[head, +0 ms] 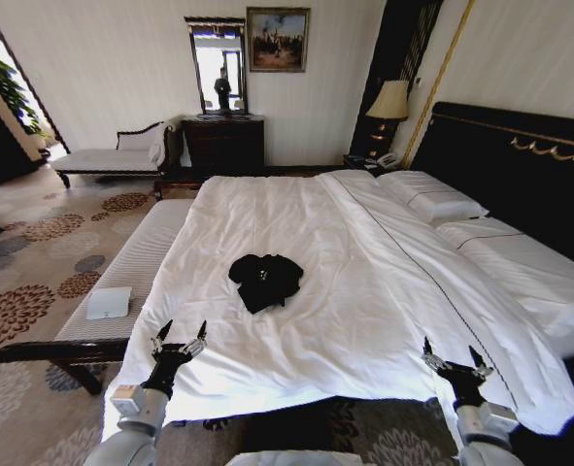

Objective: Fold the clothes on the bed.

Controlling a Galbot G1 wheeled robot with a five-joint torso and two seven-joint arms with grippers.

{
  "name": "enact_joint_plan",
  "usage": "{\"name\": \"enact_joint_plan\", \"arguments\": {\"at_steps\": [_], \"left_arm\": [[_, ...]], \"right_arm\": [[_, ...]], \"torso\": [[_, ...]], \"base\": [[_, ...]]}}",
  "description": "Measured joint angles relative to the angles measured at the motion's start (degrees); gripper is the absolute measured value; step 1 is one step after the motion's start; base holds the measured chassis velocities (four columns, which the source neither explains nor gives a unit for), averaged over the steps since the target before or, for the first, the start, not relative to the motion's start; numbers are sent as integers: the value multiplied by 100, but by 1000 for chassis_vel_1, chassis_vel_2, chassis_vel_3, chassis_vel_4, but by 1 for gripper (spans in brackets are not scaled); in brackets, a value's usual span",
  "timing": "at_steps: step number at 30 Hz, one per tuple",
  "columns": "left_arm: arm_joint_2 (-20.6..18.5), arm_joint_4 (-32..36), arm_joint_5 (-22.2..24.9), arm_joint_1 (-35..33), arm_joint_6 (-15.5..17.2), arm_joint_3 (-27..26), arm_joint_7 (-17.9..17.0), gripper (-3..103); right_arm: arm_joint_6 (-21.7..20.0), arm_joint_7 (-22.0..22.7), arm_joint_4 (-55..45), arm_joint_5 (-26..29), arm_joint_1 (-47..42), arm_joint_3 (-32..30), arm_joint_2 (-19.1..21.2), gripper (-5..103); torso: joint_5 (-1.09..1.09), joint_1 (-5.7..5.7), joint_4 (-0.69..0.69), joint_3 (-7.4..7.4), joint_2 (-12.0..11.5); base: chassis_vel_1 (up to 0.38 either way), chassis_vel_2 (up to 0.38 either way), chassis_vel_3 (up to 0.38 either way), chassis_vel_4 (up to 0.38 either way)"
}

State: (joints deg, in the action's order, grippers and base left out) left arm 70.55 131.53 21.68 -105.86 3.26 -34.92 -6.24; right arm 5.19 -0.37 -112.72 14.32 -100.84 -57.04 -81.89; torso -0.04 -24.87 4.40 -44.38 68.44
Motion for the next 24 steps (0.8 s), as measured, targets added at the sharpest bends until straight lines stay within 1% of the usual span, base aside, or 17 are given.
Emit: {"name": "enact_joint_plan", "arguments": {"at_steps": [24], "left_arm": [[20,-24,-7,-17,5,-9,30,98]], "right_arm": [[1,-23,-33,-105,14,122,-42,100]], "torso": [[0,0,1,0,0]], "base": [[-57,48,51,-50]]}}
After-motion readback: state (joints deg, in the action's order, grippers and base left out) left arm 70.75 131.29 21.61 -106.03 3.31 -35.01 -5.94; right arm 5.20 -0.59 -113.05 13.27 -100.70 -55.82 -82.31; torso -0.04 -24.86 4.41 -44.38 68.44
